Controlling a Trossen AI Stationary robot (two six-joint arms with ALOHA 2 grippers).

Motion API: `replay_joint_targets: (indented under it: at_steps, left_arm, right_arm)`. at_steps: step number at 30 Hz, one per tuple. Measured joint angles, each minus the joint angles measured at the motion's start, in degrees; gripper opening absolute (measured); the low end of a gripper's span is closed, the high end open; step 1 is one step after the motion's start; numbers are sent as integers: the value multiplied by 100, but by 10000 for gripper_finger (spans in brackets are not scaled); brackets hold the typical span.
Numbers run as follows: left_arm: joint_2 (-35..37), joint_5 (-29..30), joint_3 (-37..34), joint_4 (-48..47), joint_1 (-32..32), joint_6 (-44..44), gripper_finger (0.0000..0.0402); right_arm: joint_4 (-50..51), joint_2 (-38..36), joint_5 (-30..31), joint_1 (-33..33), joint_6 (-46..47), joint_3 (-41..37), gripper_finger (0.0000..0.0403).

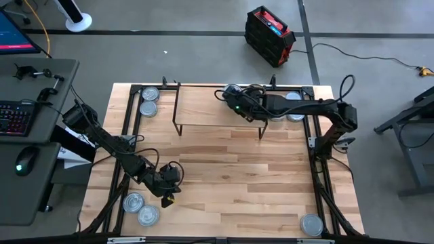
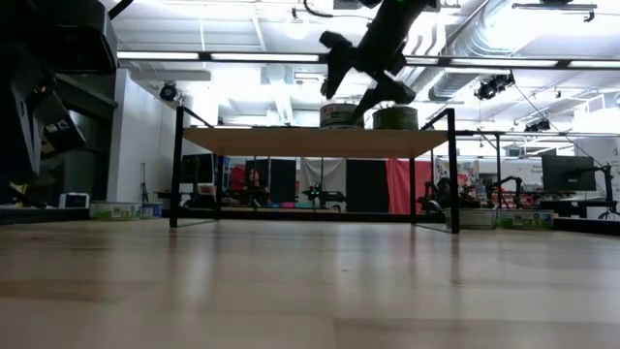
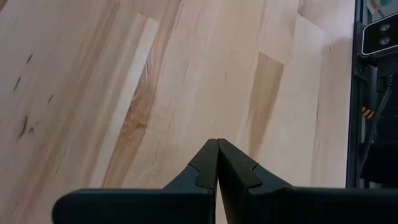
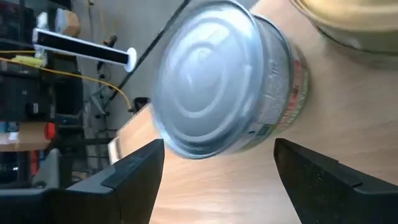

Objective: Stack canned seafood by type on shelf
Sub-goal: Put the light green tuna can on the shelf

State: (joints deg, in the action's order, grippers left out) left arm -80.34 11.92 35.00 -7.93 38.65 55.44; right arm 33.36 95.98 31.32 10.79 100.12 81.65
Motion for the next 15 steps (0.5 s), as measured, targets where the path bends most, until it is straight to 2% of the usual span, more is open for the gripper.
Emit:
replay_joint_targets:
  at_steps: [4,6,10,15]
  left_arm:
    - [0,0,0,-6,0,-2,1]
    - [0,0,0,-11,0,-14,1]
    - [0,1,0,9,0,-66,1]
    - [0,2,0,14,-34,-68,1]
  right_arm:
    - [213,-158,-59,0,-195,12,293]
    - [130,-182,-361,1,-465,11,293]
    - [-764,-229,-1072,-83,-1436,11,293]
    - [-1330,-211,-827,-177,-1525,15,293]
